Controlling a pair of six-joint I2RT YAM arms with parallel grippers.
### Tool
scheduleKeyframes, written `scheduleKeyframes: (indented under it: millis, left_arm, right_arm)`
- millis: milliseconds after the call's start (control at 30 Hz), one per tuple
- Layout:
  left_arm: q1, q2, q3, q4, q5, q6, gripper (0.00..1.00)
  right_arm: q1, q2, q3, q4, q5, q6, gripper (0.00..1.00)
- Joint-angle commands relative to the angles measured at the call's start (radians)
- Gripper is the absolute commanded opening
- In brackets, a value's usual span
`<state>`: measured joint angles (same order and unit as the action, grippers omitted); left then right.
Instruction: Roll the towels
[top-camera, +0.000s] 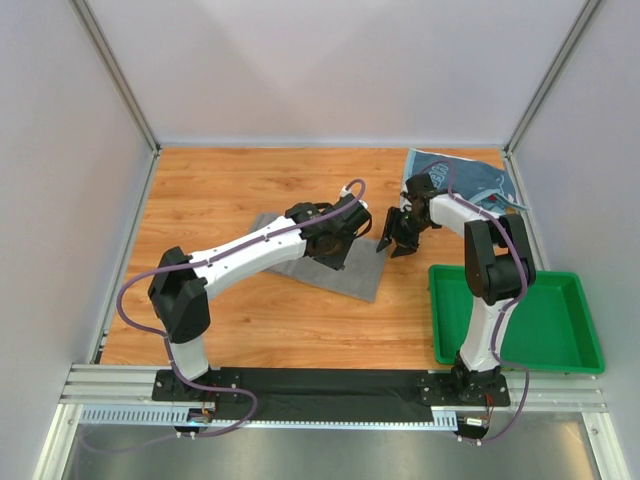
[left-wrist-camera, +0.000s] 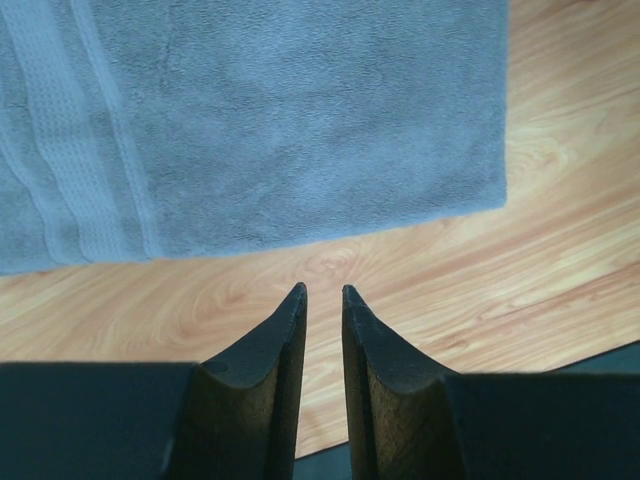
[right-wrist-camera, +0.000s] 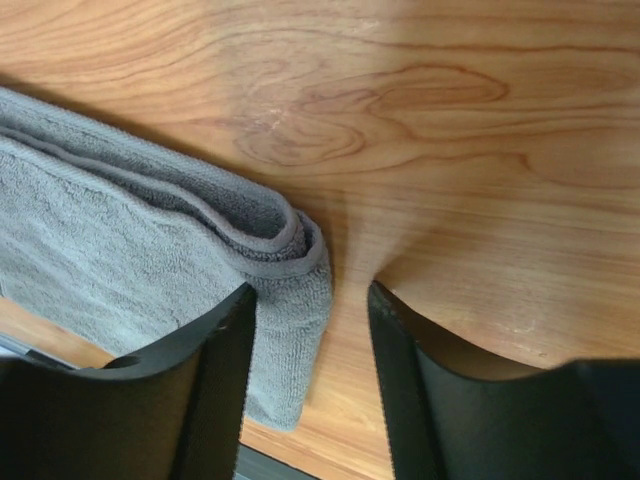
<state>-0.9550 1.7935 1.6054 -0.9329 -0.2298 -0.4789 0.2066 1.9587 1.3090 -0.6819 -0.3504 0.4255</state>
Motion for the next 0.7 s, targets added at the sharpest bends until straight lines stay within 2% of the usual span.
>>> scheduleKeyframes:
  millis: [0,67,167,200,400,433,467,533,567,667]
  left_arm:
    - [-0.03,-0.01,-0.009,0.063,0.014,-0.026,0.27]
    - [-0.06,-0.005,-0.01,0.083,0.003,-0.017,0.27]
    - [-0.125,0.007,-0.021,0.155,-0.038,0.023,0.28]
    - [-0.142,0.01,-0.024,0.166,-0.054,0.031,0.29]
    - [-0.212,0.081,-0.059,0.212,-0.062,0.01,0.36]
    - [-0.229,0.092,-0.068,0.22,-0.059,0.002,0.37]
    - [-0.237,0.098,-0.087,0.229,-0.056,-0.003,0.37]
    - [-0.263,0.116,-0.093,0.249,-0.068,-0.007,0.38]
    - [-0.269,0.124,-0.093,0.253,-0.072,-0.009,0.39]
    - [-0.281,0.164,-0.067,0.247,-0.088,-0.017,0.42]
  right_arm:
    - [0.002,0.026,-0.045,0.071,0.007,0.001,0.39]
    - [0.002,0.023,-0.062,0.087,-0.016,0.007,0.29]
    - [0.002,-0.007,-0.097,0.105,-0.039,0.016,0.04]
    - [0.002,-0.015,-0.105,0.107,-0.042,0.018,0.01]
    - [0.007,-0.086,-0.191,0.108,-0.091,0.052,0.01]
    - [0.007,-0.108,-0.198,0.104,-0.088,0.048,0.08]
    - [0.007,-0.116,-0.208,0.093,-0.058,0.045,0.37]
    - [0.005,-0.135,-0.211,0.058,-0.015,0.027,0.57]
    - [0.002,-0.15,-0.212,0.048,0.023,0.027,0.66]
    - [0.004,-0.175,-0.232,0.044,0.028,0.025,0.68]
